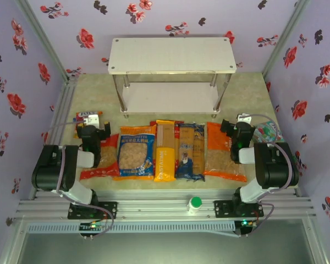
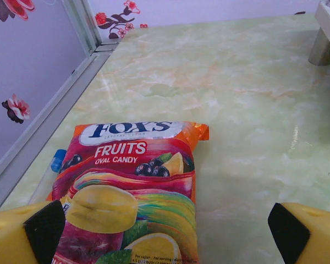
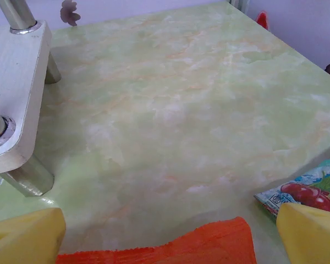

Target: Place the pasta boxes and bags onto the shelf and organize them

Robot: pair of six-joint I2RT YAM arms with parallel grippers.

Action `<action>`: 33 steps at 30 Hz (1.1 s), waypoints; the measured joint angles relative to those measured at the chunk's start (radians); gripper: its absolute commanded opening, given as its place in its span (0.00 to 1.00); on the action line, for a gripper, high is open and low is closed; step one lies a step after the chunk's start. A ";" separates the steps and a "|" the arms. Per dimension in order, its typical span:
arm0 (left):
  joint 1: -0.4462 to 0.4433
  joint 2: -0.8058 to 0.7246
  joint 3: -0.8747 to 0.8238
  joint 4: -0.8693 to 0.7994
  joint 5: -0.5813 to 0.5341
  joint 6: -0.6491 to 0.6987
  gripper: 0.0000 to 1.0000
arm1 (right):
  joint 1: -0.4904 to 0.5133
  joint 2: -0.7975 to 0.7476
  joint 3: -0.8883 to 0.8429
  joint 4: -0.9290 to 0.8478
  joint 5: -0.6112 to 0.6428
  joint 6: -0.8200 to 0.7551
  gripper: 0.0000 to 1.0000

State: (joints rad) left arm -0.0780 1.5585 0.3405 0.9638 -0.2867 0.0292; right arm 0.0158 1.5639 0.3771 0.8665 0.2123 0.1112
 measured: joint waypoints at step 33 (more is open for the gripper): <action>0.009 -0.349 0.180 -0.453 0.137 -0.073 0.71 | 0.003 -0.211 0.264 -0.478 -0.057 0.020 0.75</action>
State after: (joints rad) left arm -0.0692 1.2098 0.5205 0.5110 -0.1493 -0.0437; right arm 0.0185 1.3533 0.6411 0.3882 0.1555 0.1314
